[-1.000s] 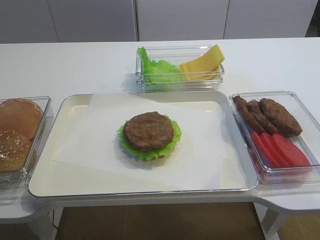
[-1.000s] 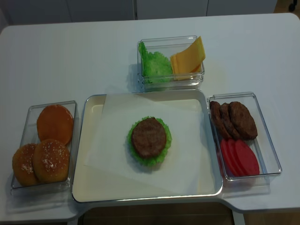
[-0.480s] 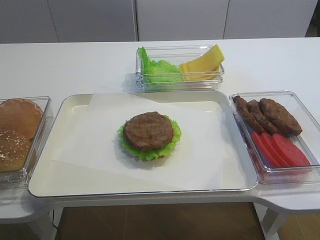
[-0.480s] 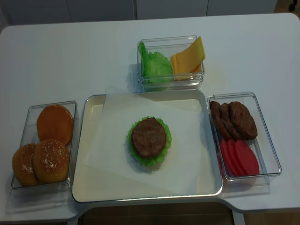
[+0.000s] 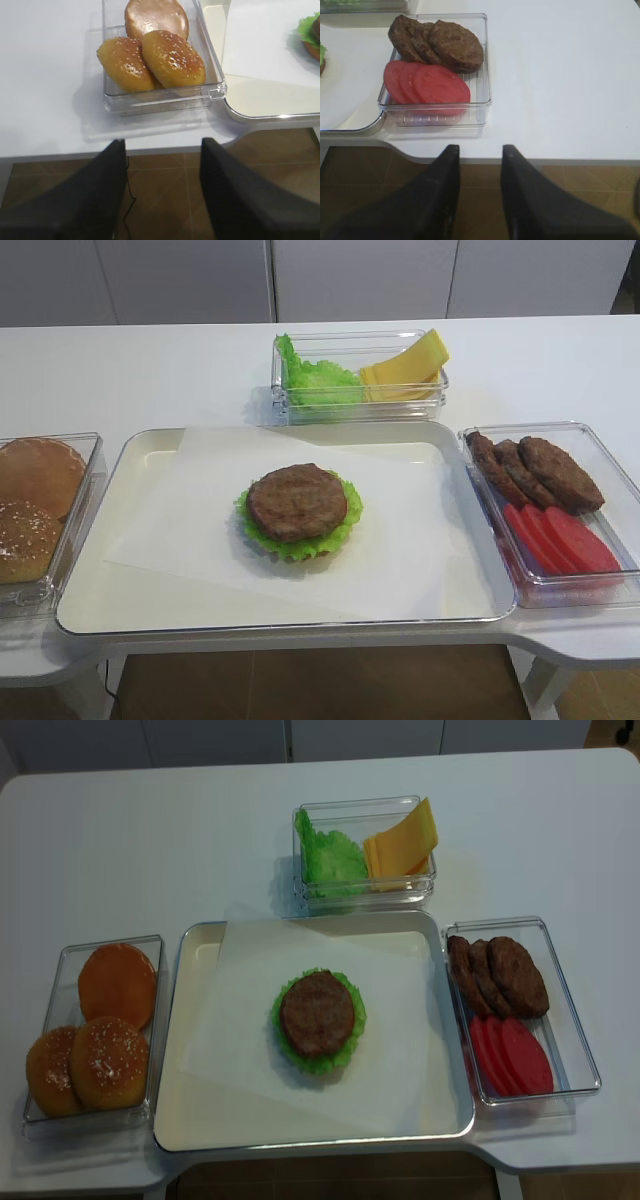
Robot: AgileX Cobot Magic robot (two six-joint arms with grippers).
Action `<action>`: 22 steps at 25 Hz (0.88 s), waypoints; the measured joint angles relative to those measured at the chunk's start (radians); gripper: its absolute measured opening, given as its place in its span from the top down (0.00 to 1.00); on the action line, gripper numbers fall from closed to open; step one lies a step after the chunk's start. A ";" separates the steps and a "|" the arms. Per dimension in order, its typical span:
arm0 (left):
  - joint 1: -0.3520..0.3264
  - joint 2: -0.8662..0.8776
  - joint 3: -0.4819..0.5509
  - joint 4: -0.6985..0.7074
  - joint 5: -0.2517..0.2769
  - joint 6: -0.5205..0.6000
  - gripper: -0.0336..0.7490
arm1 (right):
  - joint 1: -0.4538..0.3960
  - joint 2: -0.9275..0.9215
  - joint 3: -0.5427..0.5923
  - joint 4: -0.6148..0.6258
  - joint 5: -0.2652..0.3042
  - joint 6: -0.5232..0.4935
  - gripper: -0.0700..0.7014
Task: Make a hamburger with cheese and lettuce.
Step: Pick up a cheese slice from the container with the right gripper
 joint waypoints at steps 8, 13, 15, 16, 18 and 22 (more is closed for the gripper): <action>0.000 0.000 0.000 0.000 0.000 0.000 0.50 | 0.000 0.000 0.000 0.000 0.000 0.000 0.63; 0.000 0.000 0.000 0.000 0.000 0.000 0.50 | 0.000 0.000 -0.003 0.000 -0.010 0.000 0.59; 0.000 0.000 0.000 0.000 0.000 0.000 0.50 | 0.000 0.000 -0.011 0.000 -0.022 0.000 0.57; 0.000 0.000 0.000 0.000 0.000 0.000 0.50 | 0.000 0.000 -0.015 0.000 -0.030 0.005 0.57; 0.000 0.000 0.000 0.000 0.000 0.000 0.50 | 0.000 0.000 -0.024 0.018 -0.035 0.020 0.56; 0.000 0.000 0.000 0.000 0.000 0.000 0.50 | 0.000 0.000 -0.034 0.062 -0.035 0.025 0.55</action>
